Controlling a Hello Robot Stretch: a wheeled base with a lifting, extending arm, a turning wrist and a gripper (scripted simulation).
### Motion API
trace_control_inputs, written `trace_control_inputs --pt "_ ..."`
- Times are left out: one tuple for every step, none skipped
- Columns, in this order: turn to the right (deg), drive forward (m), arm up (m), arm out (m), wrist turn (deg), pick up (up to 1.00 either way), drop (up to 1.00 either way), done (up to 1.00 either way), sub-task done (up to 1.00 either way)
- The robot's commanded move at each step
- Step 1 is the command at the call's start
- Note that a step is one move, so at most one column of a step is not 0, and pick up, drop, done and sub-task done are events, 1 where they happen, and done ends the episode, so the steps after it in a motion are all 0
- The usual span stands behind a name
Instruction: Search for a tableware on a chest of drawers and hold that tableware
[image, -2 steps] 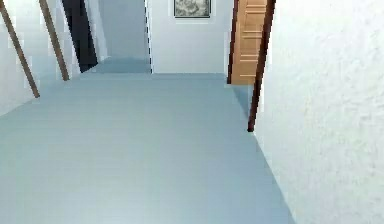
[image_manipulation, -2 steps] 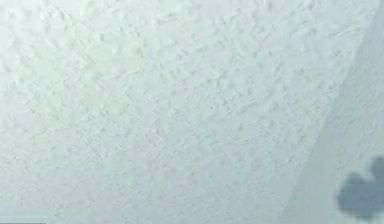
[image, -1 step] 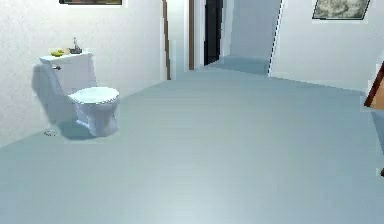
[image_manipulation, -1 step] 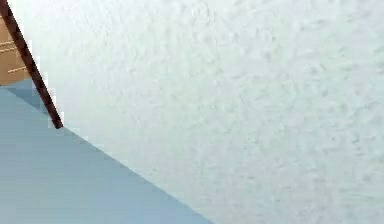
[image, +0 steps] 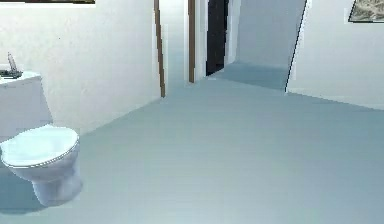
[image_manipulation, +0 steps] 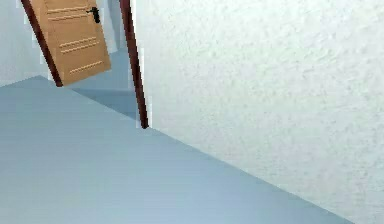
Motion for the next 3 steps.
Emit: trace_control_inputs --pt "0.0 1.0 0.0 0.0 0.0 0.0 0.0 0.0 0.0" --pt "0.0 1.0 0.0 0.0 0.0 0.0 0.0 0.0 0.0" --pt "0.0 1.0 0.0 0.0 0.0 0.0 0.0 0.0 0.0"
